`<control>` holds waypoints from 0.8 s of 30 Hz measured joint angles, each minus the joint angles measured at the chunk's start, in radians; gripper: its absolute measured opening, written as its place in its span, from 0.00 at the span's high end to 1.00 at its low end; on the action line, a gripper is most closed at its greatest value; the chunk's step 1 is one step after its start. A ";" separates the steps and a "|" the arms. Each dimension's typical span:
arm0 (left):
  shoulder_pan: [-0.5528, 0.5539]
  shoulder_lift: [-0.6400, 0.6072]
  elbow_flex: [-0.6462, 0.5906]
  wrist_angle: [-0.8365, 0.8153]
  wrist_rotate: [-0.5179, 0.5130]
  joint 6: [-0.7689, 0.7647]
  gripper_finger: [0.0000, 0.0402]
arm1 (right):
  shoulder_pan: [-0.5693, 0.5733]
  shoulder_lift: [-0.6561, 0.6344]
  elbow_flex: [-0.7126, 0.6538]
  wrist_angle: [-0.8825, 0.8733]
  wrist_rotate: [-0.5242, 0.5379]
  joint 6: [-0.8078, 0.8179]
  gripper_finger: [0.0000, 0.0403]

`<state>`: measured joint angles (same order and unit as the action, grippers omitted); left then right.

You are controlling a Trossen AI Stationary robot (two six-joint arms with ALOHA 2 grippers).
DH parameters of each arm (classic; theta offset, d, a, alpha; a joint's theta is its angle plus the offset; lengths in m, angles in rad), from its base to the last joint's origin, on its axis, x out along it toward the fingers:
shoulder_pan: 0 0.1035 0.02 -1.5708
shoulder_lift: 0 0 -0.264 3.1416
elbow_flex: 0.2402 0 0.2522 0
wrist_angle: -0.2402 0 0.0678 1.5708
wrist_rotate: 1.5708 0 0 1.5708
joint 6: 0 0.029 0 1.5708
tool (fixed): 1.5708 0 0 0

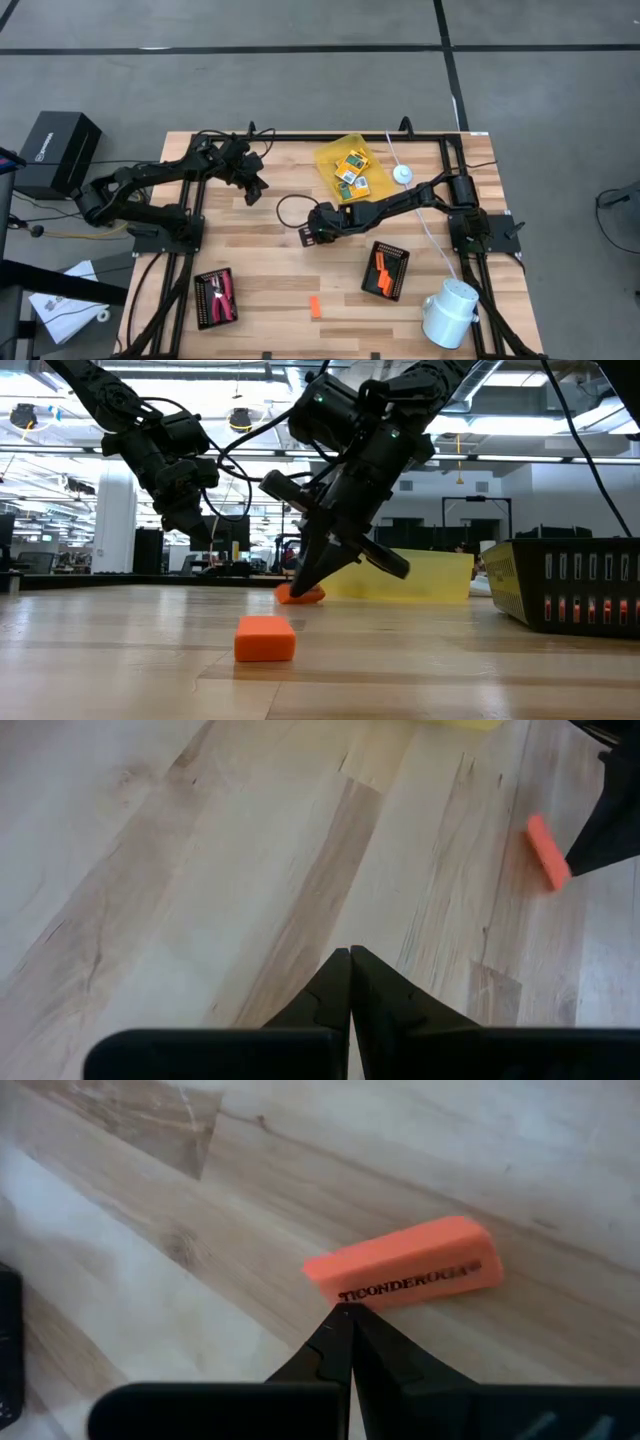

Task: Pick & Place School Supplies
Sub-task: Put the orange eraser into the right black bin

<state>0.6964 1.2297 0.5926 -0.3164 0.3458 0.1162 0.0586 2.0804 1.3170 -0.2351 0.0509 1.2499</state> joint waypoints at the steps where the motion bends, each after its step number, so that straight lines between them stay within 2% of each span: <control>1: 0.000 0.000 -0.001 0.000 0.000 0.000 1.00 | 0.000 0.000 -0.001 -0.002 -0.004 0.000 1.00; 10: 0.000 0.001 -0.125 0.031 0.014 -0.029 1.00 | 0.000 0.003 -0.012 -0.014 -0.003 0.008 1.00; 18: 0.000 -0.004 -0.112 0.080 0.029 -0.053 1.00 | 0.004 0.002 -0.013 -0.013 -0.030 0.007 1.00; 24: 0.000 -0.004 -0.112 0.127 0.030 -0.092 1.00 | 0.044 0.003 -0.015 0.069 -0.116 0.009 1.00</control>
<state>0.6964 1.2255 0.4808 -0.1898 0.3754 0.0239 0.1024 2.0830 1.3022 -0.1659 -0.0646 1.2592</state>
